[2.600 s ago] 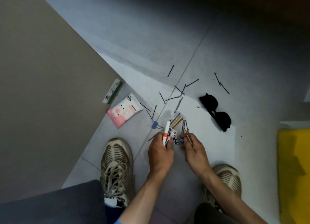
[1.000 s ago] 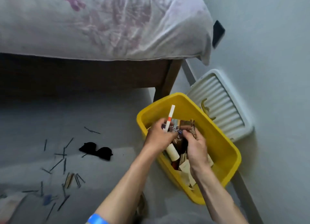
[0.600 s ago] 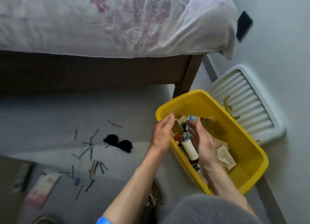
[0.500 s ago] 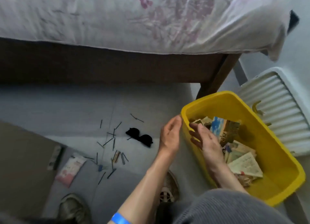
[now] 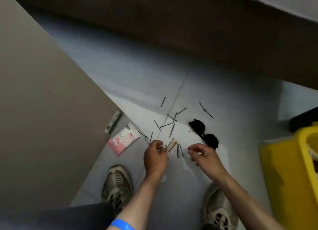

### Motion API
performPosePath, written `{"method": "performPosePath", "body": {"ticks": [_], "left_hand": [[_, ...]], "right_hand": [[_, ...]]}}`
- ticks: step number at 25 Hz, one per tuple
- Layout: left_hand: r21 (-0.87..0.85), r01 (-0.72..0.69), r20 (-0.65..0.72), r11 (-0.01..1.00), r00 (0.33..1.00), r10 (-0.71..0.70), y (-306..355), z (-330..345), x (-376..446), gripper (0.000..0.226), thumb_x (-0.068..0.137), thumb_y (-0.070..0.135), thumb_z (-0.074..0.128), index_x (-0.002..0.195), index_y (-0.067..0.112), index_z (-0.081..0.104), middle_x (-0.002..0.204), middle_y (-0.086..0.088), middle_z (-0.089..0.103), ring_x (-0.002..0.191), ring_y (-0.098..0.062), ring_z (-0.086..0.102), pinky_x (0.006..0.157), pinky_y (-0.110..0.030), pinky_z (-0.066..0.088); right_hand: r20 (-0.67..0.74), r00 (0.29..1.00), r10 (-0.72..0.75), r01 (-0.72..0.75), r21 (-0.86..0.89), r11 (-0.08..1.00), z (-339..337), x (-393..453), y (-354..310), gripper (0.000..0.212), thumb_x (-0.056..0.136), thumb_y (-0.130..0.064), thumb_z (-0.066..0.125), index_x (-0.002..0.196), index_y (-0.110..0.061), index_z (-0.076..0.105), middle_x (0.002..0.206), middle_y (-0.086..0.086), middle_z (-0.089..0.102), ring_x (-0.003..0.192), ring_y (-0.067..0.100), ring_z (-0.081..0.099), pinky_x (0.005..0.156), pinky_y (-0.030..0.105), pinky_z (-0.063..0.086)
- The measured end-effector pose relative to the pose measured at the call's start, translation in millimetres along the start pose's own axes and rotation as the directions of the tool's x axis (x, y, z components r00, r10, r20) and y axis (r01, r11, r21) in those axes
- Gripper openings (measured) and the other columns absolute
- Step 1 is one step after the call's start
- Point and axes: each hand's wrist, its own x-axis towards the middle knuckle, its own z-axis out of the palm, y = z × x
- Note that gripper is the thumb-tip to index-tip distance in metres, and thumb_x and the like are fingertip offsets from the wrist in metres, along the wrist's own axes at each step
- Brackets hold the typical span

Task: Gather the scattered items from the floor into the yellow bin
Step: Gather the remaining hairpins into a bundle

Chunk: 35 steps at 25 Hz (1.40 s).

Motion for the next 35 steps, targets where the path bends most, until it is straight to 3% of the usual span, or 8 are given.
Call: {"method": "performPosePath", "body": {"ticks": [7, 14, 16, 21, 26, 28, 32, 35], "left_hand": [[0.300, -0.094, -0.112, 0.949, 0.985, 0.133, -26.1, -29.4, 48.1, 0.015, 0.083, 0.019, 0.062, 0.099, 0.020, 0.064, 0.096, -0.001, 0.068, 0.092, -0.022, 0.061, 0.076, -0.029, 0.046], [0.373, -0.152, -0.074, 0.915, 0.978, 0.193, -45.0, -25.5, 42.1, 0.009, 0.082, 0.016, 0.067, 0.087, 0.018, 0.060, 0.091, -0.001, 0.064, 0.088, -0.023, 0.058, 0.070, -0.031, 0.044], [0.357, -0.162, -0.112, 0.920, 0.970, 0.214, -53.6, -32.6, 38.5, 0.010, 0.081, 0.015, 0.070, 0.086, 0.017, 0.061, 0.087, -0.001, 0.064, 0.085, -0.022, 0.059, 0.067, -0.026, 0.038], [0.368, -0.189, -0.026, 0.910, 0.977, 0.214, -55.9, -37.4, 35.8, 0.027, 0.081, 0.025, 0.073, 0.105, 0.018, 0.065, 0.101, -0.002, 0.063, 0.097, -0.020, 0.056, 0.079, -0.030, 0.045], [0.357, -0.334, 0.139, 0.872, 0.942, 0.304, -45.5, -24.1, 41.5, 0.027, 0.080, 0.018, 0.072, 0.107, 0.016, 0.068, 0.105, -0.001, 0.063, 0.102, -0.021, 0.056, 0.086, -0.023, 0.043], [0.353, -0.348, 0.053, 0.869, 0.934, 0.353, -39.3, -18.2, 49.4, 0.032, 0.082, 0.016, 0.068, 0.113, 0.014, 0.065, 0.114, -0.003, 0.059, 0.109, -0.021, 0.051, 0.094, -0.024, 0.040], [0.434, -0.342, 0.039, 0.833, 0.931, 0.362, -27.7, -6.5, 59.9, 0.040, 0.081, 0.015, 0.065, 0.121, 0.009, 0.061, 0.126, -0.009, 0.048, 0.119, -0.026, 0.041, 0.102, -0.034, 0.040], [0.387, -0.488, 0.228, 0.782, 0.873, 0.431, -26.3, 1.2, 55.1, 0.035, 0.080, 0.016, 0.066, 0.115, 0.012, 0.065, 0.130, -0.005, 0.050, 0.124, -0.022, 0.040, 0.104, -0.025, 0.037]], "right_hand": [[-0.071, 0.982, -0.177, 0.133, -0.411, 0.902, 55.7, 46.9, 2.6, 0.010, 0.083, -0.019, 0.064, 0.089, -0.027, 0.062, 0.083, -0.012, 0.065, 0.076, 0.014, 0.060, 0.061, 0.023, 0.041], [0.251, 0.834, -0.491, 0.441, -0.838, 0.320, 65.0, 65.3, 11.9, 0.014, 0.083, -0.012, 0.068, 0.097, -0.016, 0.069, 0.101, 0.004, 0.062, 0.083, 0.028, 0.055, 0.069, 0.036, 0.044], [0.213, 0.834, -0.509, 0.432, -0.826, 0.362, 64.1, 65.8, 12.1, 0.002, 0.086, -0.016, 0.068, 0.087, -0.015, 0.066, 0.090, 0.004, 0.061, 0.080, 0.028, 0.053, 0.068, 0.036, 0.040], [0.008, 0.947, -0.321, 0.278, -0.521, 0.807, 63.6, 55.3, 9.8, 0.014, 0.089, -0.029, 0.064, 0.081, -0.024, 0.054, 0.072, -0.008, 0.058, 0.069, 0.015, 0.052, 0.061, 0.031, 0.041], [0.132, 0.932, -0.337, 0.358, -0.481, 0.801, 54.4, 57.3, 1.5, 0.012, 0.090, -0.038, 0.063, 0.090, -0.026, 0.064, 0.088, -0.009, 0.067, 0.078, 0.010, 0.060, 0.071, 0.032, 0.052], [0.002, 0.916, -0.400, 0.348, -0.496, 0.796, 39.1, 79.7, -7.0, 0.017, 0.092, -0.034, 0.060, 0.104, -0.023, 0.064, 0.105, -0.004, 0.064, 0.093, 0.013, 0.058, 0.080, 0.030, 0.049], [-0.524, 0.822, -0.222, -0.077, -0.489, 0.869, -10.3, 137.0, -28.1, 0.038, 0.088, -0.020, 0.062, 0.123, -0.008, 0.051, 0.123, 0.014, 0.053, 0.108, 0.032, 0.051, 0.089, 0.040, 0.044], [-0.497, 0.866, -0.046, -0.232, -0.483, 0.844, -21.7, 155.6, -24.0, 0.036, 0.090, -0.015, 0.057, 0.124, -0.004, 0.051, 0.126, 0.019, 0.049, 0.111, 0.037, 0.047, 0.089, 0.042, 0.043]]}}
